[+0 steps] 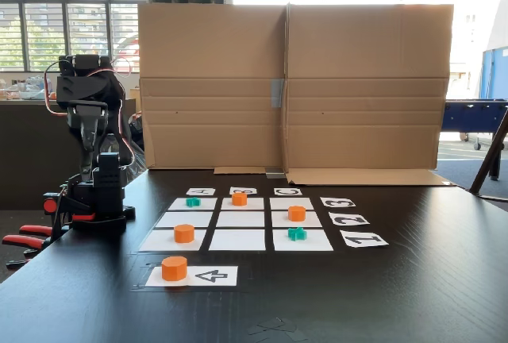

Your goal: Pick up the round, orange token and place it in the grid on square B2.

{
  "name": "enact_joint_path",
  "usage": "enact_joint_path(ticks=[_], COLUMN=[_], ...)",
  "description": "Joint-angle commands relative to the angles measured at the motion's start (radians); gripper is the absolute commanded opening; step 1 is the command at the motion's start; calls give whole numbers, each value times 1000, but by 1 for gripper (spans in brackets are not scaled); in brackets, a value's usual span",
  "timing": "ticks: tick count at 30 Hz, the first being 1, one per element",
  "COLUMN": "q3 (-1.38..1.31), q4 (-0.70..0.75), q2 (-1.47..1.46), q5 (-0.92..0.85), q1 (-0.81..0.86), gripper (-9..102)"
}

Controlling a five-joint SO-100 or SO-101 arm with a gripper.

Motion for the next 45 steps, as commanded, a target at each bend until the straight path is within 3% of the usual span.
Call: enact_joint_path(ticks=[1,23,45], q3=[-86,-403,-436], q4=[6,-32,-143], q2=[-64,-580,-828], q5=[-55,-69,18], q1=[-32,-245,-365], gripper=[51,54,56])
